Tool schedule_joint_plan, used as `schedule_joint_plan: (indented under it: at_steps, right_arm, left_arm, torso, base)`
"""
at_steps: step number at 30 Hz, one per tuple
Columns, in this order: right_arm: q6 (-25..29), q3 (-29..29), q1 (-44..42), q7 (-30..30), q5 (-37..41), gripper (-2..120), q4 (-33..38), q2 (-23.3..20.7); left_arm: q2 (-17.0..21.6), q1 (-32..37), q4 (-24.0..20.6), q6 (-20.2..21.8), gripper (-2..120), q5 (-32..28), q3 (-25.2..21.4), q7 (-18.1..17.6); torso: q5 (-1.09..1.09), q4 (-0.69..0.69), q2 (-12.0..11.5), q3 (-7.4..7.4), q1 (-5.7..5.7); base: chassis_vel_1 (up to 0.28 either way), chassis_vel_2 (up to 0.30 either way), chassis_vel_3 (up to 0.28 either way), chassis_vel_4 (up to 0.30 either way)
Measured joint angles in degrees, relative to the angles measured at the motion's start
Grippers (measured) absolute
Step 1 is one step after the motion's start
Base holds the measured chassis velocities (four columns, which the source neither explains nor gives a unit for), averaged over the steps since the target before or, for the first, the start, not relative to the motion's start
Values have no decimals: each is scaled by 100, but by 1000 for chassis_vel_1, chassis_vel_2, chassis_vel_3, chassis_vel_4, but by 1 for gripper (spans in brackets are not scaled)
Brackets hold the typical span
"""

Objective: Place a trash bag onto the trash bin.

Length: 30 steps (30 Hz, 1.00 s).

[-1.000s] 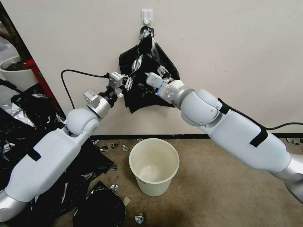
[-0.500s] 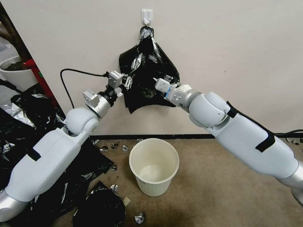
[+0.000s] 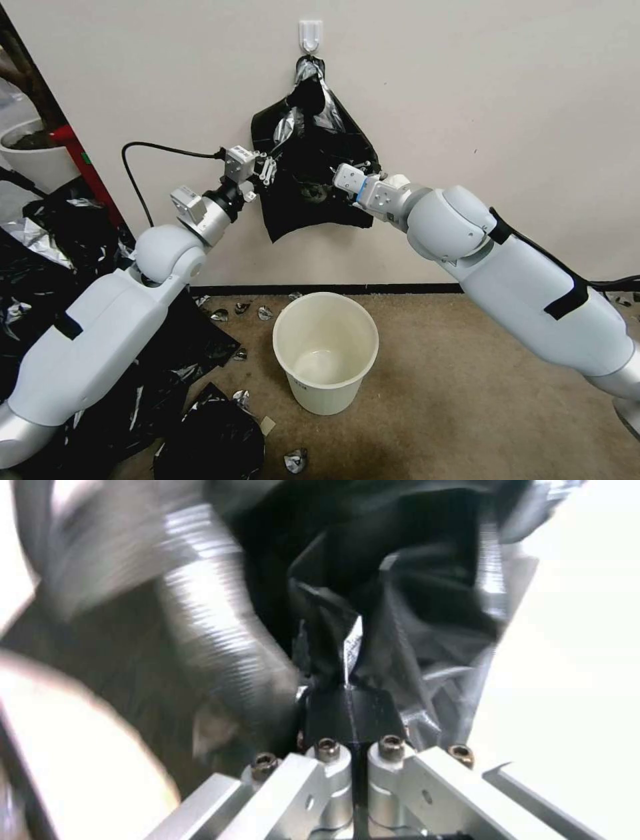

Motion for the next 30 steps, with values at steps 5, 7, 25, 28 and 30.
schedule_joint_plan:
  at_steps: [5,7,25,28,30]
  right_arm:
    - [754,577,-838,1816,2607,0,354,339]
    - [1302,821,-1325,2287,3480,0,473,533]
    - [4510,2027,-4928,1009,4298,0,1508,2047]
    - [4599,2121,-5258,946,4044,0,1777,2160]
    - [4634,2127,-5409,959,3882,0,1859,2198]
  left_arm:
    - [-130,466,-228,-27,0,0,-305,-256]
    - [-220,698,-359,-67,0,14,-440,-416]
    - [-952,2978,-1625,-360,0,440,-1765,-818]
    - [-1074,3382,-1963,-396,0,492,-1912,-747]
    - [-1102,3502,-2031,-424,0,501,-1937,-665]
  torso:
    - [0,1,0,0,0]
    - [1,1,0,0,0]
    - [2,0,0,-1,-1]
    - [2,1,0,-1,0]
    - [2,1,0,-1,0]
  base:
    - [0,0,0,0]
    - [0,0,0,0]
    - [0,0,0,0]
    - [0,0,0,0]
    - [0,0,0,0]
